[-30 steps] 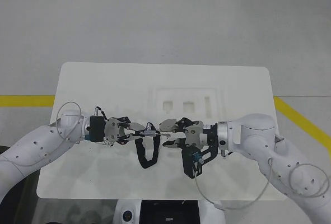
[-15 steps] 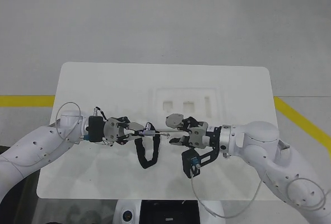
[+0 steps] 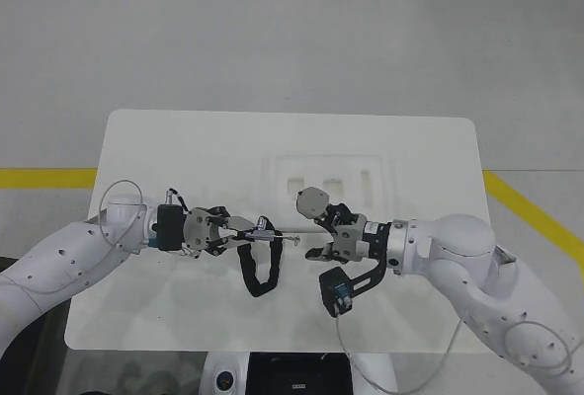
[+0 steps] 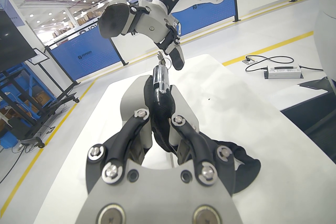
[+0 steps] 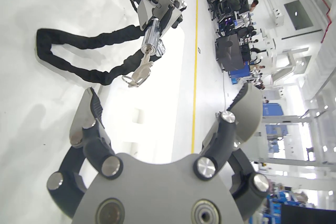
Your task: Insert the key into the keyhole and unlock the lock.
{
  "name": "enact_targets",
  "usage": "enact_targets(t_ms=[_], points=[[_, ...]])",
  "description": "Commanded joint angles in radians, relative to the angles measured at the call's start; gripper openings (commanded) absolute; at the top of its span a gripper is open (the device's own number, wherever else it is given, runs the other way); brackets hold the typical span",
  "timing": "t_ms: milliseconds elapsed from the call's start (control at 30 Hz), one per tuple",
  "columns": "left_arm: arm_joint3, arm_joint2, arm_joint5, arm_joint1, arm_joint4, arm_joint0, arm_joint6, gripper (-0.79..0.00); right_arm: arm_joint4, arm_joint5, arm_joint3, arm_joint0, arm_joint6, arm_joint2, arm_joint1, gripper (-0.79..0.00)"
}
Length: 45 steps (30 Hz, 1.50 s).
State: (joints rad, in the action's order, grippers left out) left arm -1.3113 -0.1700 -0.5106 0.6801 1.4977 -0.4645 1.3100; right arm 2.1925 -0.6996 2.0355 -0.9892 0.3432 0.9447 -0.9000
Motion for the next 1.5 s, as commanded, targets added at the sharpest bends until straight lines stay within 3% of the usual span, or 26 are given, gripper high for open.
enact_targets(t_ms=[0,333,367,500,533,633,733,967,1233,1467], points=[[0.002,0.0,0.001,0.0,0.001,0.001,0.001,-0.785,0.107,0.048,-0.01,0.004,0.034,-0.011,0.004,0.0],[0.003,0.0,0.001,0.0,-0.002,0.003,0.001,-0.785,0.399,0.253,0.001,-0.06,0.102,-0.006,0.027,0.0],[0.003,0.0,0.001,-0.001,-0.002,0.003,0.001,-0.785,0.414,0.262,0.008,-0.066,0.105,-0.003,0.029,-0.062],[0.003,0.0,-0.001,-0.001,-0.001,0.003,-0.001,-0.785,0.449,0.266,0.031,-0.079,0.108,0.003,0.032,-0.182],[0.003,0.0,-0.001,-0.001,-0.001,0.003,-0.001,-0.785,0.454,0.267,0.037,-0.081,0.109,0.003,0.031,-0.265],[0.001,0.0,-0.002,-0.001,-0.002,0.003,-0.002,-0.785,0.481,0.254,0.047,-0.079,0.106,-0.011,0.029,-0.286],[-0.003,0.0,-0.005,-0.001,-0.003,0.006,-0.005,-0.785,0.487,0.244,0.045,-0.068,0.085,-0.027,0.021,-0.388],[-0.002,0.0,-0.006,0.001,-0.003,0.006,-0.006,-0.785,0.489,0.228,0.04,-0.048,0.046,-0.064,0.004,-0.446],[0.001,0.0,-0.005,0.001,-0.007,0.003,-0.005,-0.785,0.512,0.244,0.063,-0.046,0.048,-0.076,-0.005,-0.459],[0.001,0.0,-0.005,0.002,-0.007,0.002,-0.005,-0.785,0.523,0.245,0.065,-0.047,0.05,-0.077,-0.011,-0.662]])
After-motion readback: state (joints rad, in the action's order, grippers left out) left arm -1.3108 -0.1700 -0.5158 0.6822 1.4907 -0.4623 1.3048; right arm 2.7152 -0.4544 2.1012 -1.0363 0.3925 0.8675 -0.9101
